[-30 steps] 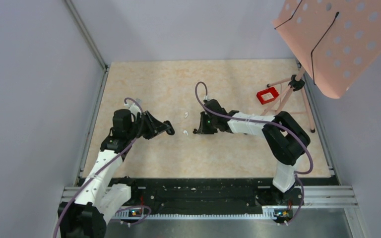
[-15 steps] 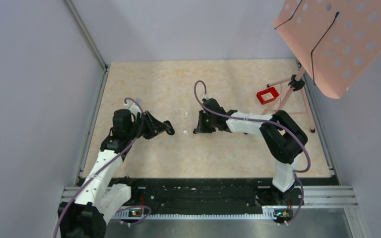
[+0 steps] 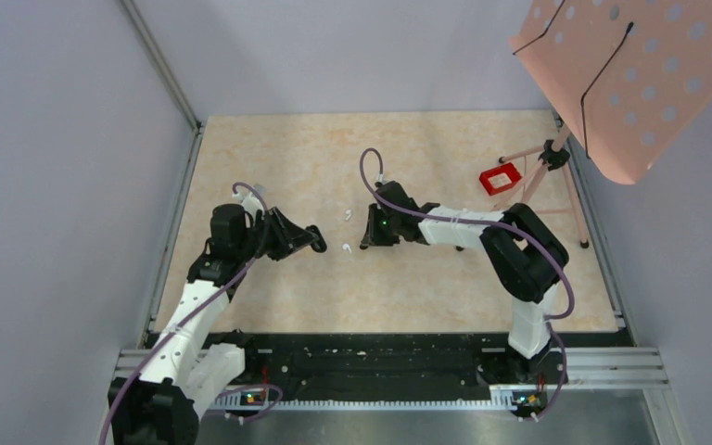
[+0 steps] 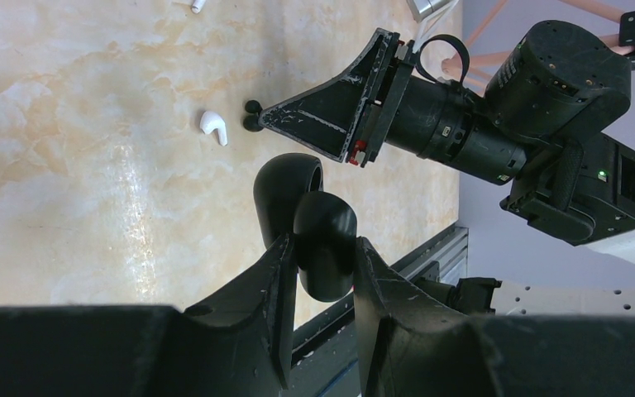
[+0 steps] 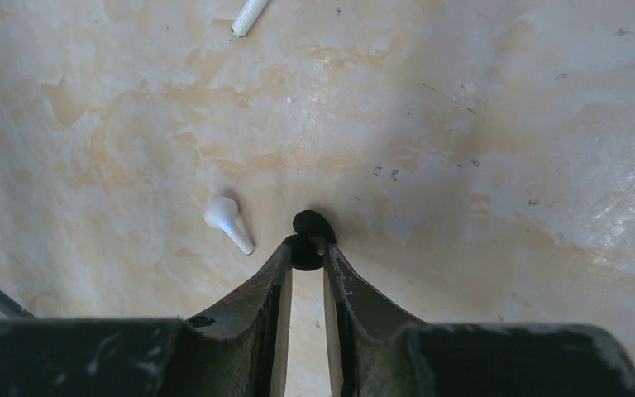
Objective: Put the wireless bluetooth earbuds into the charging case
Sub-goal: Pick up the right earbud from the center of the board.
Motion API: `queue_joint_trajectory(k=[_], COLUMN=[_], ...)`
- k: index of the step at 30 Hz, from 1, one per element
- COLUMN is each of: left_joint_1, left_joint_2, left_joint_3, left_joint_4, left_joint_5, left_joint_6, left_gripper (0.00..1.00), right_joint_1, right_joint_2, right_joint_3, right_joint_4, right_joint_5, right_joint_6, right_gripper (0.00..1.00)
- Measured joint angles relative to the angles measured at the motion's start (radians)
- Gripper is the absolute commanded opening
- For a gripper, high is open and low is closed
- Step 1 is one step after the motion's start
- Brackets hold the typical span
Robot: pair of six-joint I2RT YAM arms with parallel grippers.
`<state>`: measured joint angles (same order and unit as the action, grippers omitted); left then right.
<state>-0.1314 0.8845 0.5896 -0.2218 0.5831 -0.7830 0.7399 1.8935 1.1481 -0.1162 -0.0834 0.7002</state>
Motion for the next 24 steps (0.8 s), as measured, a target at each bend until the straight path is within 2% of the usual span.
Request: queue_joint_trajectory(k=[15,24], left_joint_1=[0.000,0.000], left_joint_2=[0.000,0.000], left_joint_3=[0.000,0.000], left_joint_4=[0.004,0.004], left_joint_5=[0.000,0.001], left_joint_6=[0.002,0.004], left_gripper=[0.00,0.00], right_joint_1=[0.003,0.002], right_joint_2=[0.017,-0.032], right_joint_3=[0.021,0.021], right_joint_4=[-0.011,-0.034], right_joint_5=[0.014,0.041], right_joint_6=[-0.002,-0.019], right_gripper=[0.25,0.25])
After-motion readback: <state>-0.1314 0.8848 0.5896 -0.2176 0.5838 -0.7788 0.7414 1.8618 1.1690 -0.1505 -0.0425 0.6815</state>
